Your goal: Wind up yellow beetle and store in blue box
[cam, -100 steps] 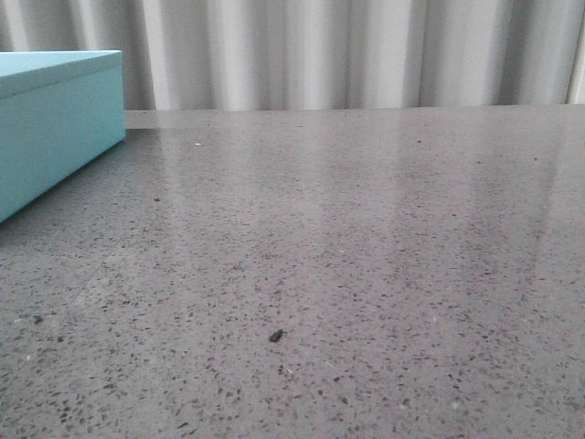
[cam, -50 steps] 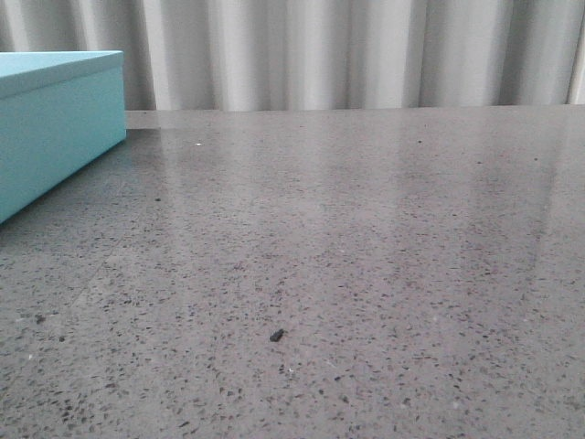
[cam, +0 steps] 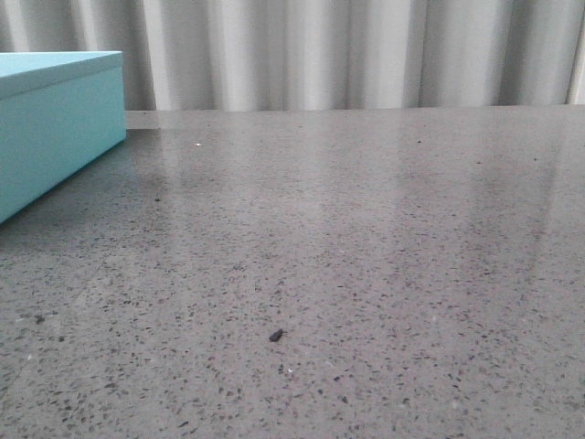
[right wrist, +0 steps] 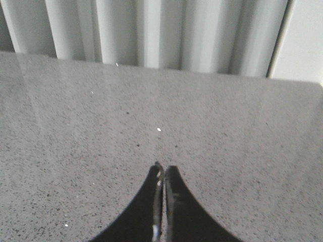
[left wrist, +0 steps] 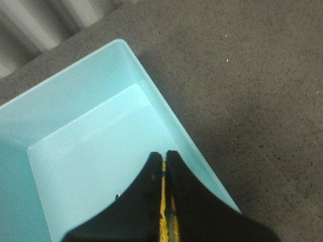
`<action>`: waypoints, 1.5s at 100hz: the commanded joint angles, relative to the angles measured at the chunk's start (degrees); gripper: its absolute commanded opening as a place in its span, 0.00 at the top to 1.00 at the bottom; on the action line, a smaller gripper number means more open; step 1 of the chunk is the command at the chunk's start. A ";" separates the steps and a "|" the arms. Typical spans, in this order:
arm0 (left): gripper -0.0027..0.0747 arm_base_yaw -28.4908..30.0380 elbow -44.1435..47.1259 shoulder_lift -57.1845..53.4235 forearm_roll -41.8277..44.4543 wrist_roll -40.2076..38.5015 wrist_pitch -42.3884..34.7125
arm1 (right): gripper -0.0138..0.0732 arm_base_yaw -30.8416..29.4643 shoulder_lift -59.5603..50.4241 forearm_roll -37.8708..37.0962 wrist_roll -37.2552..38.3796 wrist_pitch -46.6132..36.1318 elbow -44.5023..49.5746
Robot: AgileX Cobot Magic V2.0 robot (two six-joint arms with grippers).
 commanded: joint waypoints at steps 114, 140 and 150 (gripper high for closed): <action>0.99 0.03 60.26 -60.35 -5.11 -0.74 -47.28 | 0.91 -0.02 -17.83 -1.04 -0.21 -6.01 11.26; 0.99 0.03 61.89 -60.45 -5.11 -0.74 -47.06 | 0.91 -0.02 -17.83 -1.04 -0.21 -6.01 11.26; 0.99 0.03 61.89 -60.45 -5.11 -0.74 -47.06 | 0.91 -0.02 -17.83 -1.04 -0.21 -6.01 11.26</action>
